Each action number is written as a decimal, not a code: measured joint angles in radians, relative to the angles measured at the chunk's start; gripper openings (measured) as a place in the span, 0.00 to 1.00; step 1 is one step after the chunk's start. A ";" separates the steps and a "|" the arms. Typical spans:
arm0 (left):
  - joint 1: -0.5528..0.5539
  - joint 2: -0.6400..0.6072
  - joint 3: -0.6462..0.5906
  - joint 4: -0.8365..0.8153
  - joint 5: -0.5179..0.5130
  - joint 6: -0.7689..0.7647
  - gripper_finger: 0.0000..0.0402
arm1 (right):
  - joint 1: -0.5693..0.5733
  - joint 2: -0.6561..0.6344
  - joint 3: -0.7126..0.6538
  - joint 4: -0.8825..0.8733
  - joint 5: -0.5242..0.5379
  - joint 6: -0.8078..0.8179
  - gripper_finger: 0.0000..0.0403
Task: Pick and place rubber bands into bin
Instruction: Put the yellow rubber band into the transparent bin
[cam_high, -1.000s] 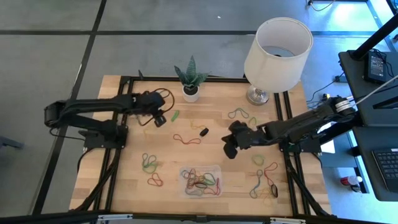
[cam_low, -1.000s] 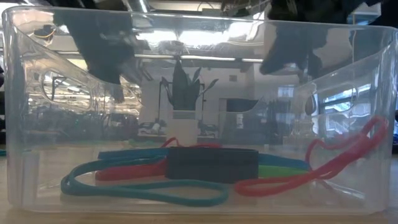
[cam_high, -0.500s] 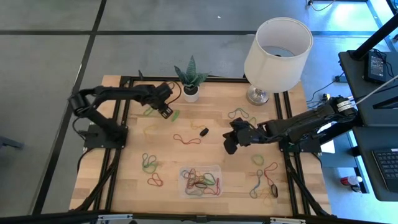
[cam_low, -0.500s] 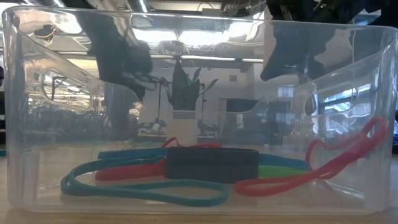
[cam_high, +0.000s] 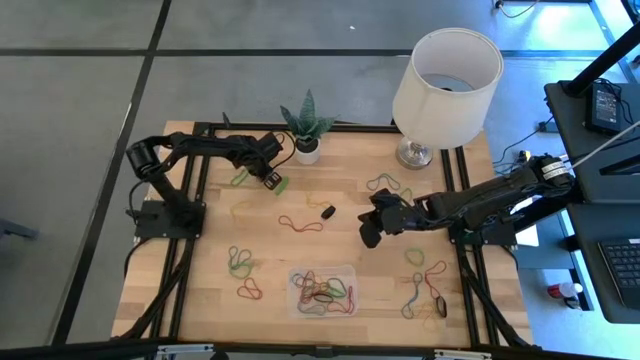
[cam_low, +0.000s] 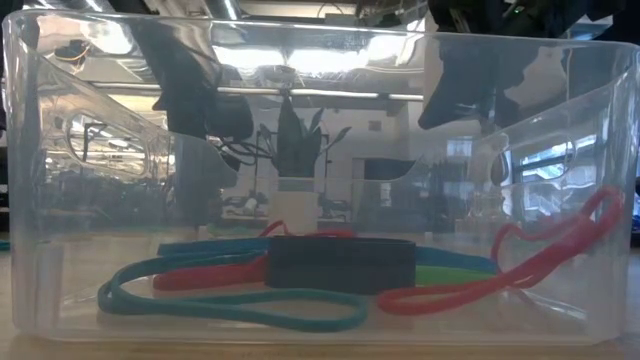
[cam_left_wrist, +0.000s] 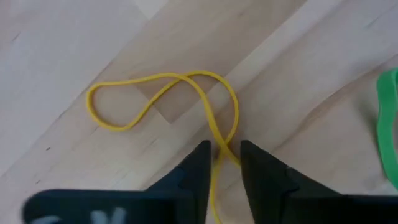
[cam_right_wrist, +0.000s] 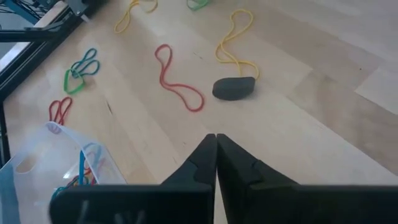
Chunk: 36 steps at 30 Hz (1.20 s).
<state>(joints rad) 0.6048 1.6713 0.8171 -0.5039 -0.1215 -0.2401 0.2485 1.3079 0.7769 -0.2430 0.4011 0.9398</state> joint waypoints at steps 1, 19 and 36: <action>-0.001 0.000 0.000 0.000 -0.004 0.000 0.14 | -0.002 0.000 0.000 0.000 0.000 -0.001 0.04; -0.237 -0.270 0.168 -0.431 -0.069 -0.071 0.00 | 0.008 -0.009 0.000 -0.193 -0.136 -0.044 0.01; -0.831 -0.109 0.664 -0.568 -0.193 -0.314 0.00 | 0.241 -0.093 -0.028 -0.307 -0.133 -0.181 0.00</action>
<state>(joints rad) -0.2259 1.5624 1.4806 -1.0714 -0.3145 -0.5538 0.4897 1.2150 0.7489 -0.5498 0.2681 0.7585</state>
